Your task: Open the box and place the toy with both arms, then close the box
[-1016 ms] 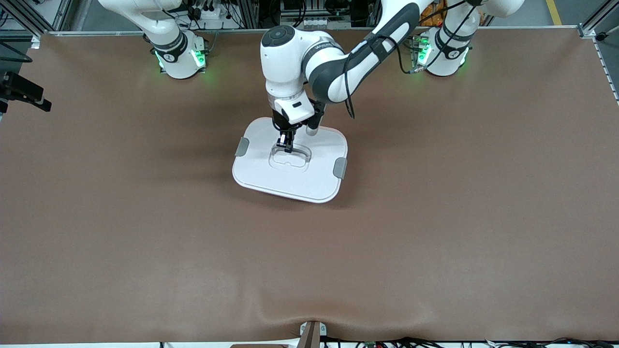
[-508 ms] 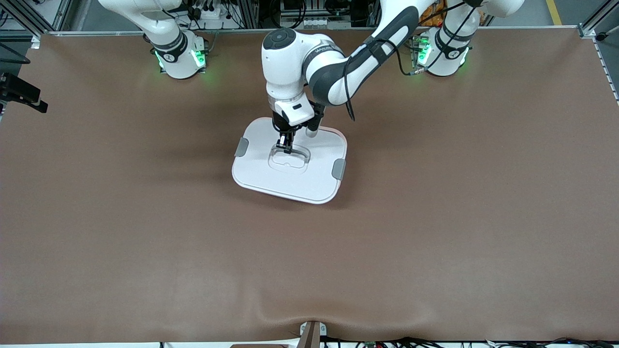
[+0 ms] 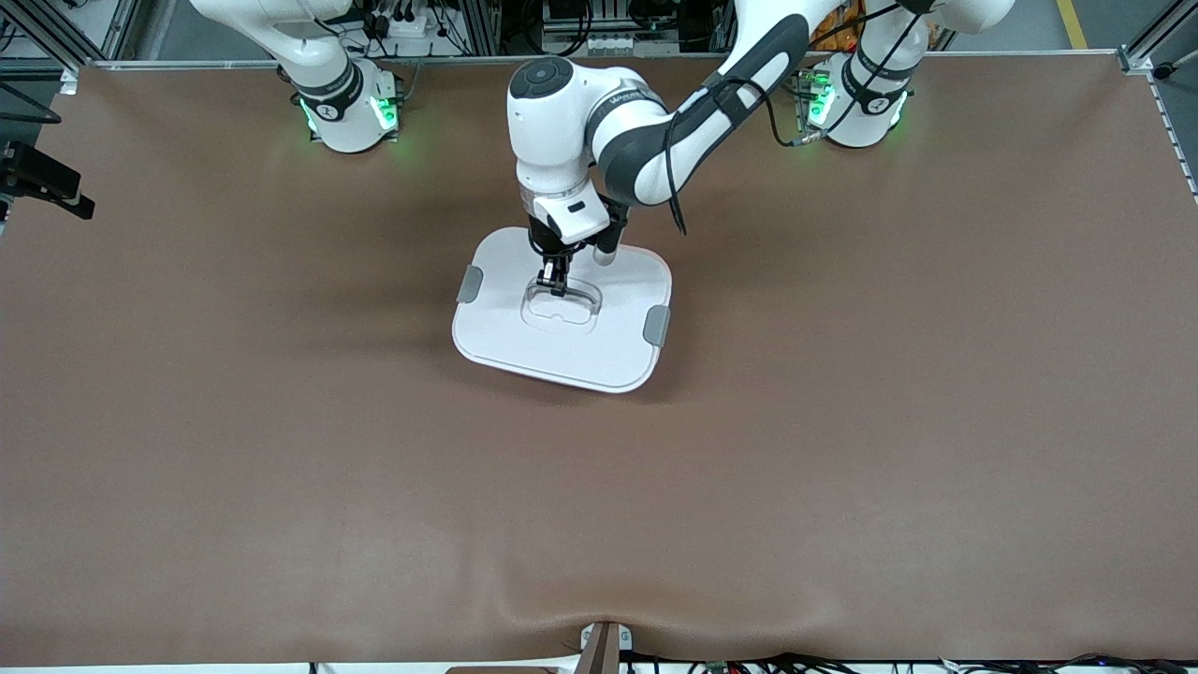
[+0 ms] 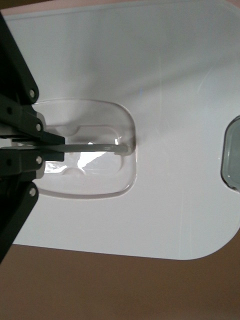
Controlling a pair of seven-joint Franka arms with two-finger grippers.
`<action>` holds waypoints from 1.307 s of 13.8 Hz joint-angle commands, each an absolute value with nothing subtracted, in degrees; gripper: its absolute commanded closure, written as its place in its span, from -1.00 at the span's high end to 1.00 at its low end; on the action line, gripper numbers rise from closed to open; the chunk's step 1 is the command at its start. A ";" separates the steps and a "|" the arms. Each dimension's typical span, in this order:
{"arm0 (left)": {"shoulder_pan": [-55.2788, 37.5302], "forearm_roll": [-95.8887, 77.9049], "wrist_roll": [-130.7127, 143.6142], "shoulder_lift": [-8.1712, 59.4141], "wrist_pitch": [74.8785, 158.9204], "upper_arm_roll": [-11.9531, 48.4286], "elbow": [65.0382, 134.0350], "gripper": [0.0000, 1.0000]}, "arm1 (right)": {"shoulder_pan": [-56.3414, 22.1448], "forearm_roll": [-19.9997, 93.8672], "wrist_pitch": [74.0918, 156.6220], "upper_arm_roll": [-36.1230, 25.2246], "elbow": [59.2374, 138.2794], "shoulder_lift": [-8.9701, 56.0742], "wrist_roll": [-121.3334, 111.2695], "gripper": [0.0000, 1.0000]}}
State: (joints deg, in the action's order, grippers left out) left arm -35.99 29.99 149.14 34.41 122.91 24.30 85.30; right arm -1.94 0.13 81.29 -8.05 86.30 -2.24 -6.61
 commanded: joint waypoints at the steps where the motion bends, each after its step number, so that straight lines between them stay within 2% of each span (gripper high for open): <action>1: -35.07 29.53 151.70 33.14 125.50 24.52 87.62 -1.00 | -2.37 0.09 81.39 -8.09 86.31 -2.90 -7.03 1.00; 8: -35.16 29.53 152.49 32.78 127.00 24.61 88.94 -1.00 | -2.90 0.18 81.47 -8.17 86.40 -2.90 -6.94 1.00; 9: -35.16 29.62 152.40 32.78 127.09 24.61 88.95 -0.92 | -2.90 0.18 81.47 -8.17 86.31 -2.90 -6.94 1.00; 10: -35.07 29.62 152.32 32.70 127.09 24.61 88.95 -0.20 | -2.90 0.18 81.47 -8.17 86.40 -2.90 -6.94 1.00; 11: -35.07 29.53 152.31 32.70 127.09 24.61 88.68 0.99 | -2.90 0.26 81.47 -8.17 86.40 -2.90 -6.86 1.00; 18: -35.07 29.44 151.96 31.73 126.83 24.70 88.24 1.00 | -2.81 0.35 81.39 -8.17 86.40 -2.90 -6.86 1.00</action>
State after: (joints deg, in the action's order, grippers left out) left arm -35.59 29.99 151.36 34.00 126.58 24.35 86.96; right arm -2.52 0.16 81.35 -7.98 86.29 -2.24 -6.61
